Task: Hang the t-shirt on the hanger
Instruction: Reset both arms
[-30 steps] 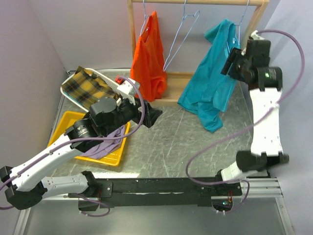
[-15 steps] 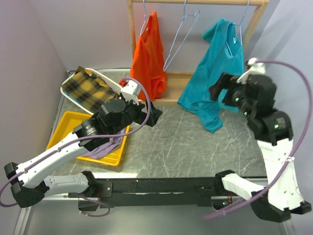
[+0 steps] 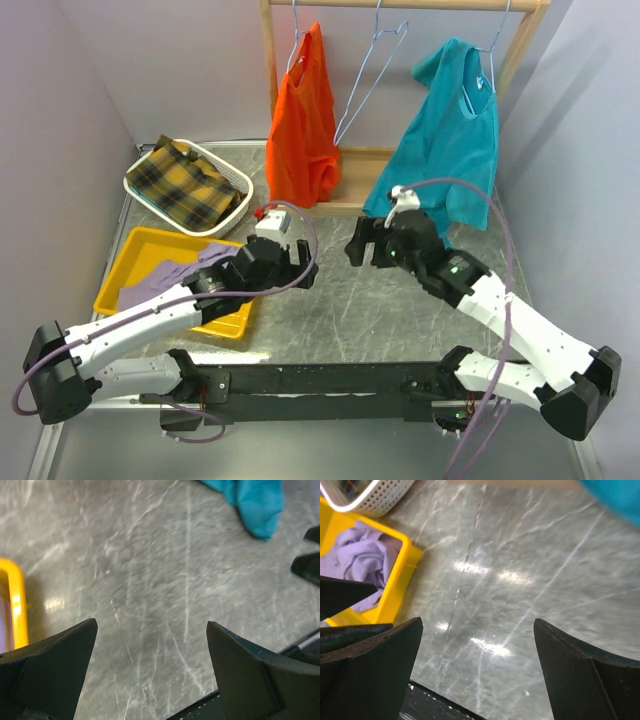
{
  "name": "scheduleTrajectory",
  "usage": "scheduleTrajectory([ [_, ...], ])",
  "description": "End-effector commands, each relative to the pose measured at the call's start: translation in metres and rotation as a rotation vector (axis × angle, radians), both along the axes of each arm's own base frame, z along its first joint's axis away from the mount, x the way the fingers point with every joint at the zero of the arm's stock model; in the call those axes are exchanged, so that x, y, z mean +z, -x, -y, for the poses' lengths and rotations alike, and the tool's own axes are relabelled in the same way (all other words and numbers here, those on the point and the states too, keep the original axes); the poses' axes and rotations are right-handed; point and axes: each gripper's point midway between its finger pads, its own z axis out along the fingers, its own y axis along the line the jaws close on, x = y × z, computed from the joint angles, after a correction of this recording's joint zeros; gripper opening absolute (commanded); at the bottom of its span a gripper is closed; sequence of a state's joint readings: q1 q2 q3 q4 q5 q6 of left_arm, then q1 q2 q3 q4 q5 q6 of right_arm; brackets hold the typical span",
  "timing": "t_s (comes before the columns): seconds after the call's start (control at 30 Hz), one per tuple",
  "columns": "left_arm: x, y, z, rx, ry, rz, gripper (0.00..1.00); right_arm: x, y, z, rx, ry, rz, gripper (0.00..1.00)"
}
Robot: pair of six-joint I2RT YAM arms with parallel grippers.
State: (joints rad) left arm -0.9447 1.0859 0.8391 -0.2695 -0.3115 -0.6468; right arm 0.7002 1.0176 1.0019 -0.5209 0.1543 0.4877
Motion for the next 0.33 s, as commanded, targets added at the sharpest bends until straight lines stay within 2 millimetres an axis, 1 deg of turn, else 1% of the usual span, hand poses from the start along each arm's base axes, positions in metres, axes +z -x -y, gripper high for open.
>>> scheduleTrajectory([
  [0.0,0.004,-0.009,-0.001,0.095,0.109,0.017,0.96,0.015,-0.007,-0.027,0.021,-0.238,0.104,1.00],
  [0.03,0.003,-0.008,-0.002,0.093,0.119,0.019,0.96,0.007,-0.007,-0.022,-0.007,-0.227,0.091,1.00],
  [0.07,-0.002,-0.007,-0.003,0.095,0.126,0.020,0.96,0.003,-0.008,-0.020,-0.037,-0.232,0.072,1.00],
  [0.1,-0.003,-0.007,-0.004,0.101,0.134,0.022,0.96,-0.001,-0.014,-0.010,-0.103,-0.209,0.075,1.00],
  [0.13,-0.002,-0.007,-0.006,0.110,0.148,0.022,0.96,-0.007,-0.013,-0.003,-0.144,-0.197,0.048,1.00],
  [0.17,-0.006,-0.006,-0.007,0.112,0.145,0.021,0.96,-0.010,-0.013,0.001,-0.162,-0.175,0.044,1.00],
  [0.23,-0.006,-0.006,-0.009,0.121,0.148,0.021,0.96,-0.015,-0.011,0.005,-0.159,-0.148,0.035,1.00],
  [0.3,-0.009,-0.006,-0.012,0.131,0.128,0.018,0.96,-0.016,-0.007,0.004,-0.146,-0.166,0.032,1.00],
])
